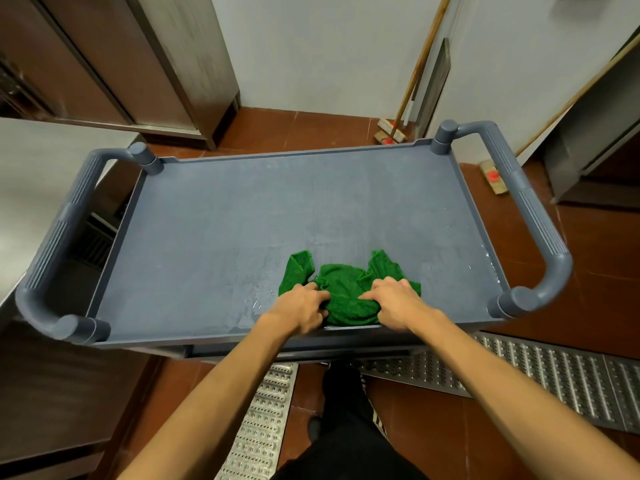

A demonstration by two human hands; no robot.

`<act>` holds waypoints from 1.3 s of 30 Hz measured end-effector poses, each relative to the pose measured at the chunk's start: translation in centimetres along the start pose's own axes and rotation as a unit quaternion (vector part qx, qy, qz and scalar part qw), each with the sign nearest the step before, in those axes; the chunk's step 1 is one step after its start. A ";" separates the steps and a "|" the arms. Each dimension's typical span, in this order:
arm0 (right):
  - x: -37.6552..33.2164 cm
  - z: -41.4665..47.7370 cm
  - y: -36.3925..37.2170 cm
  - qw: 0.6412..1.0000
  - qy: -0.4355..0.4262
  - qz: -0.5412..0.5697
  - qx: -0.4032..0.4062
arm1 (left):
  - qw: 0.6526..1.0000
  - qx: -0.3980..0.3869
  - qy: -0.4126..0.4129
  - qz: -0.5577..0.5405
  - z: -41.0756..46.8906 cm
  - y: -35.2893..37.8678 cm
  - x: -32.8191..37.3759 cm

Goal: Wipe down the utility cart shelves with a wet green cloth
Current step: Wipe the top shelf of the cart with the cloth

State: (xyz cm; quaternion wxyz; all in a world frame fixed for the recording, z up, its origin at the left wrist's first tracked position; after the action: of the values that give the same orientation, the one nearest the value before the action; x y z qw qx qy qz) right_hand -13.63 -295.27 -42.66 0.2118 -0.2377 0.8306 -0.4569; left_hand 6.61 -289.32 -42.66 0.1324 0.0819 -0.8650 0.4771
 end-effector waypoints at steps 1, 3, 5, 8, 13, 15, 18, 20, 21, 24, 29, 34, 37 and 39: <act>-0.1 0.0 0.0 1.000 -0.004 -0.008 -0.006 | 1.000 -0.006 0.003 0.006 -0.2 0.0 0.1; -0.3 0.0 0.0 1.000 -0.009 -0.021 -0.014 | 1.000 -0.022 0.007 0.021 -0.5 -0.1 0.4; -0.5 0.0 0.0 0.999 -0.008 -0.030 -0.018 | 0.999 -0.037 0.007 0.029 -0.7 -0.3 0.6; -0.7 0.0 -0.2 0.999 -0.001 -0.034 -0.026 | 0.999 -0.045 0.006 0.030 -0.8 -0.6 0.7; 0.3 -1.1 -0.7 1.000 -0.007 0.010 0.001 | 1.000 -0.007 0.003 -0.001 -1.2 -1.2 -0.1; 1.9 -1.7 -1.7 0.999 0.007 0.044 0.025 | 0.999 0.018 -0.003 -0.028 -1.2 -1.9 -0.9; 3.6 -2.2 -4.4 0.998 0.032 0.036 0.043 | 0.997 0.064 -0.003 -0.047 -1.0 -4.3 -1.2; 4.4 -2.0 -6.6 0.996 0.045 0.043 0.059 | 0.995 0.087 0.009 -0.049 -0.7 -6.4 -0.7; 4.7 -1.9 -7.8 0.995 0.050 0.048 0.071 | 0.994 0.099 0.017 -0.044 -0.5 -7.6 -0.5; 5.8 -1.4 -11.6 0.990 0.057 0.074 0.102 | 0.988 0.150 0.032 -0.026 -0.5 -11.3 0.1; 7.3 -0.6 -17.9 0.985 0.042 0.081 0.145 | 0.976 0.205 0.064 0.029 -0.4 -17.3 0.8; 8.6 0.8 -23.6 0.982 0.008 0.087 0.165 | 0.968 0.231 0.074 0.058 1.4 -22.6 0.8; 9.7 2.0 -26.6 0.979 0.001 0.085 0.183 | 0.964 0.243 0.083 0.062 2.9 -25.2 1.0; 11.0 3.0 -28.1 0.976 0.003 0.105 0.191 | 0.960 0.257 0.083 0.069 4.3 -26.4 1.2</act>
State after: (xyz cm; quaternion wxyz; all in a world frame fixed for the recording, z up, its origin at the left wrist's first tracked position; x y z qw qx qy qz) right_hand -15.01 -316.88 -21.44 0.2977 -0.1029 0.7487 -0.5832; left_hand 11.91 -307.05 -23.26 0.1447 0.0135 -0.7030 0.6962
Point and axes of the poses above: each hand's wrist, its own z-axis towards the middle knuckle, its own y-axis out of the palm, x = y × z, the point moved 1 cm from there along z, towards the middle knuckle, and after that the axes turned 4 degrees about -z, right-handed, at the moved point
